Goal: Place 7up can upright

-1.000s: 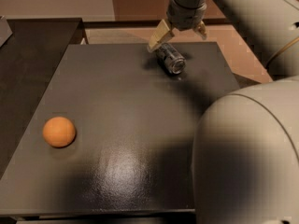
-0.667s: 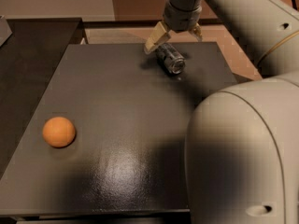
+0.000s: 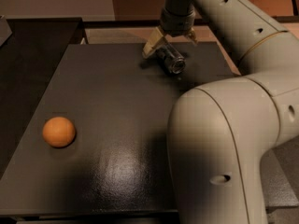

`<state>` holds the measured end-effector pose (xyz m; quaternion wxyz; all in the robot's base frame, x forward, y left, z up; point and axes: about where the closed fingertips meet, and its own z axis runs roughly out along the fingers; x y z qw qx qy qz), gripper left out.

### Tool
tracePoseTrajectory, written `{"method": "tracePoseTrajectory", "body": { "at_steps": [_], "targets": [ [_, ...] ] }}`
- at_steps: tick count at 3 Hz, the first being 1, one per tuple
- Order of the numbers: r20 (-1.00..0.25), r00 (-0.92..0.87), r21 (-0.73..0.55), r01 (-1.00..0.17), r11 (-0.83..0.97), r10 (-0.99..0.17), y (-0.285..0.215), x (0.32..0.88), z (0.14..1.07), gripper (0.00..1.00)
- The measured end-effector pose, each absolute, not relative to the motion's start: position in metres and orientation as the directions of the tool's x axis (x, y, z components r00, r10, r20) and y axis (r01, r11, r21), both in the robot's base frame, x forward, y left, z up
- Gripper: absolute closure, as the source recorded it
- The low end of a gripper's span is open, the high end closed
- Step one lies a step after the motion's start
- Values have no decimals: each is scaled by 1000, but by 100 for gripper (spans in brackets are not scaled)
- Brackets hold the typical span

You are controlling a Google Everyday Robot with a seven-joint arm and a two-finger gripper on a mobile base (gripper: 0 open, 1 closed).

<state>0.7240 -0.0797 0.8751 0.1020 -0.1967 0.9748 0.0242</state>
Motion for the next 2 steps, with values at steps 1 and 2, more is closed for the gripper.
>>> {"method": "tracePoseTrajectory", "body": {
  "at_steps": [1, 2],
  "targets": [
    [-193, -904, 8, -391, 921, -382, -77, 730, 866, 0],
    [-198, -907, 7, -381, 925, -372, -75, 735, 861, 0]
  ]
}}
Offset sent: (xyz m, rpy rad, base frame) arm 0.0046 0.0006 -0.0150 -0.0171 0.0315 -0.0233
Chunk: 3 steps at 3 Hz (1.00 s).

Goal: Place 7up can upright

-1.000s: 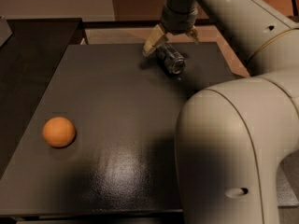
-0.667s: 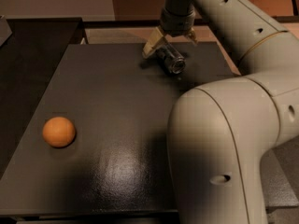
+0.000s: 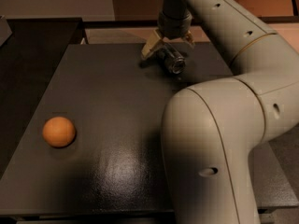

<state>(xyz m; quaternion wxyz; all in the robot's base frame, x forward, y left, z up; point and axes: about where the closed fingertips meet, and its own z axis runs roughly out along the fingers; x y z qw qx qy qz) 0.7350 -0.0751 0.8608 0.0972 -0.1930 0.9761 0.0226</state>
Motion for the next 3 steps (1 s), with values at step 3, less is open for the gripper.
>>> {"method": "tracePoseTrajectory", "body": {
  "at_steps": [3],
  "targets": [
    [-186, -920, -2, -351, 936, -345, -79, 739, 840, 0]
  ]
}}
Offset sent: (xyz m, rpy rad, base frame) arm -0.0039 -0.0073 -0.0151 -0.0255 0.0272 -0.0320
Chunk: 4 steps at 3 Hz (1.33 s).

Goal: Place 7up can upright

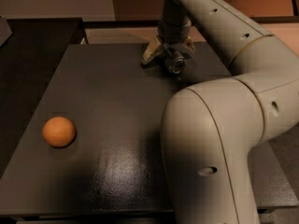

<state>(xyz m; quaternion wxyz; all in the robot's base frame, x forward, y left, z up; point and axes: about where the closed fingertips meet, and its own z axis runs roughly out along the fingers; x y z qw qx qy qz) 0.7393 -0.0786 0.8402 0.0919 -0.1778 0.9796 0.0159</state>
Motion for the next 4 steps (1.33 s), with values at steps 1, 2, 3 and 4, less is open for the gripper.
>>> {"method": "tracePoseTrajectory", "body": {
  "at_steps": [1, 2, 3, 4],
  "targets": [
    [-178, -925, -4, -341, 940, -336, -81, 739, 833, 0],
    [-187, -924, -11, -337, 941, -333, -82, 742, 835, 18],
    [-204, -918, -13, -344, 939, -339, -82, 745, 844, 42],
    [-215, -912, -18, -354, 935, -349, -80, 744, 852, 65]
  ]
}}
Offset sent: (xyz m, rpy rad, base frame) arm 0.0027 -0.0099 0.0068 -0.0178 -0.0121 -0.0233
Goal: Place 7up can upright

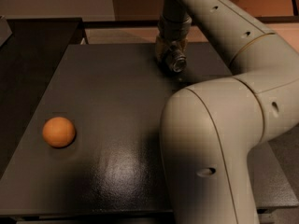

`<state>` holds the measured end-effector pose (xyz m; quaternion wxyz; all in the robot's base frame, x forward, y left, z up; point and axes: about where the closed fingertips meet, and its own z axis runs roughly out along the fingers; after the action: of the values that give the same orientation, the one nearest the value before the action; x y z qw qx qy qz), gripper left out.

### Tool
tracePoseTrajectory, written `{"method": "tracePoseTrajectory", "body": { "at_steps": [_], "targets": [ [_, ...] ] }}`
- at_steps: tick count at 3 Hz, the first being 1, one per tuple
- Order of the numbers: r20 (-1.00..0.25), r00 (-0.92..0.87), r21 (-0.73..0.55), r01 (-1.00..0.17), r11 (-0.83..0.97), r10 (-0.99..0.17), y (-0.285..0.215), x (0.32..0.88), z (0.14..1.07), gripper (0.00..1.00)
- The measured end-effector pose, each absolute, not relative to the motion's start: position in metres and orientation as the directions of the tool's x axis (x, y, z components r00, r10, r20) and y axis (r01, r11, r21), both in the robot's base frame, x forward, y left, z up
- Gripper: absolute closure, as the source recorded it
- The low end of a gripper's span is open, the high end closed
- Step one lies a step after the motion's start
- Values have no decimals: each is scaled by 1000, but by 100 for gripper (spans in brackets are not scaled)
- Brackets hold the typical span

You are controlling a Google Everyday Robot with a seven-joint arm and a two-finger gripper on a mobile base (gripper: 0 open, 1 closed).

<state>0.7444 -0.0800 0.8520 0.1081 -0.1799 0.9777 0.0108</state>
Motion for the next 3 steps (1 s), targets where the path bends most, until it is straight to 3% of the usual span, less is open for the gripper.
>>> {"method": "tracePoseTrajectory", "body": {
  "at_steps": [1, 2, 3],
  "targets": [
    [-253, -898, 3, -373, 928, -360, -79, 742, 867, 88],
    [-364, -856, 55, -414, 908, -368, -76, 738, 896, 100],
    [-529, -769, 120, -487, 865, -360, -68, 736, 930, 100]
  ]
}}
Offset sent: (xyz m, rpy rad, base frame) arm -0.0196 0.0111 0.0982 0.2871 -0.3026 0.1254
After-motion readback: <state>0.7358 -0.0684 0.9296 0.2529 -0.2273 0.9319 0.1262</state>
